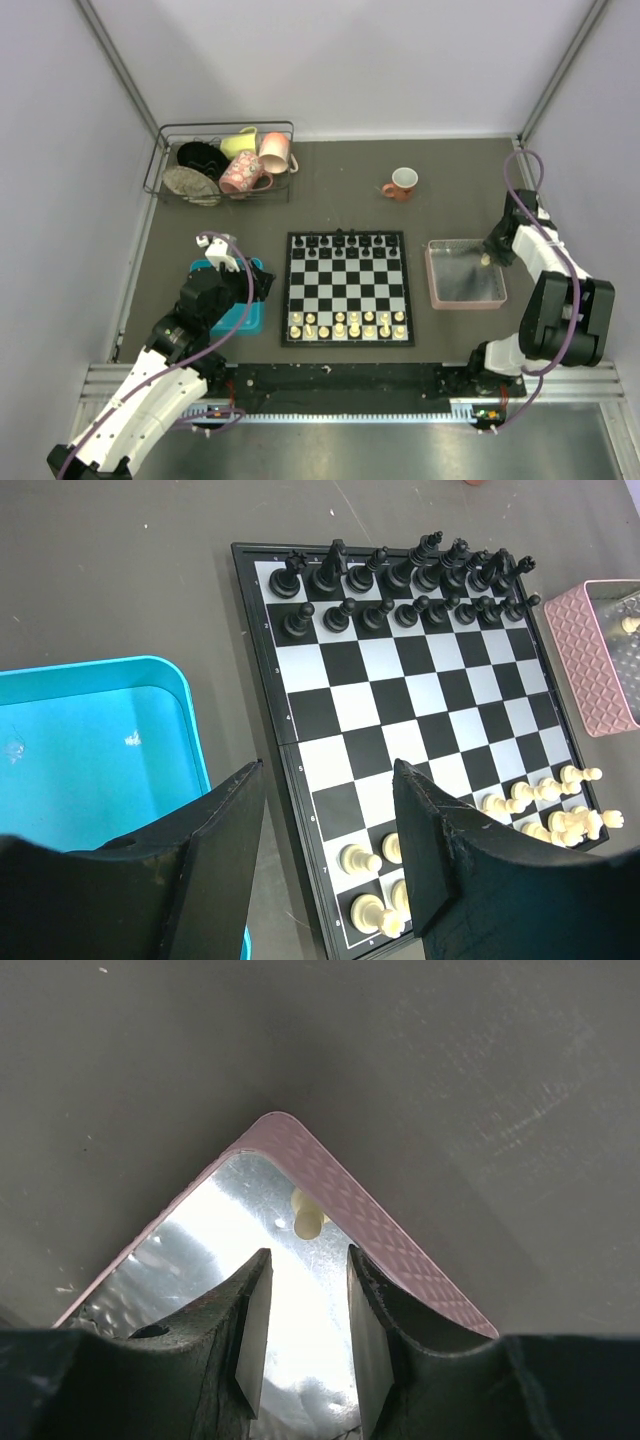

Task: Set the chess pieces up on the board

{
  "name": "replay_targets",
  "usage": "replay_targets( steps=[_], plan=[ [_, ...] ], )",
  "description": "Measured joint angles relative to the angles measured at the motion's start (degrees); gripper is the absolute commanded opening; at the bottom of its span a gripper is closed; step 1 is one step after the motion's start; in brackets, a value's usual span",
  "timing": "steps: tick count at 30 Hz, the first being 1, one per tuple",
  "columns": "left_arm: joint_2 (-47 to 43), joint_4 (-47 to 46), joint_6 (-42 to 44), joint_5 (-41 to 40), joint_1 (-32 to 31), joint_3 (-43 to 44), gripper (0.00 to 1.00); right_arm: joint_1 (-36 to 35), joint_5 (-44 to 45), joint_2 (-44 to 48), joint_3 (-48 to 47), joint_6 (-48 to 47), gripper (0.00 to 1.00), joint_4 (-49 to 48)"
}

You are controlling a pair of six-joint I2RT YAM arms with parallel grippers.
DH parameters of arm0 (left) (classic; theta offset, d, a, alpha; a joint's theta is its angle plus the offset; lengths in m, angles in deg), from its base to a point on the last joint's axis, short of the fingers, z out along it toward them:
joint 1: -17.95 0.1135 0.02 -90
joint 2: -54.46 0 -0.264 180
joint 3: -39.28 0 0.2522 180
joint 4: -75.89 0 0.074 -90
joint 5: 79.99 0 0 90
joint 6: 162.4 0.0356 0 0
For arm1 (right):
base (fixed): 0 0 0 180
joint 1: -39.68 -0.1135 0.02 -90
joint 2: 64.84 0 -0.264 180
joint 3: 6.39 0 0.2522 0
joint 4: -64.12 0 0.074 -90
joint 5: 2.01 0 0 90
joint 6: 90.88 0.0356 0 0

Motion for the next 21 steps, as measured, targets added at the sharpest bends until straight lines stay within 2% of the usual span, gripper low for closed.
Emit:
replay_targets(
  steps=[12, 21],
  plan=[
    [0.0, 0.0, 0.0, 0.1, 0.0, 0.0, 0.59, 0.0, -0.7, -3.1, 0.0, 0.0, 0.28, -2.2],
    [0.0, 0.0, 0.0, 0.0, 0.0, 0.0, 0.58, 0.0, -0.5, -6.3, 0.0, 0.0, 0.10, -2.9]
  ],
)
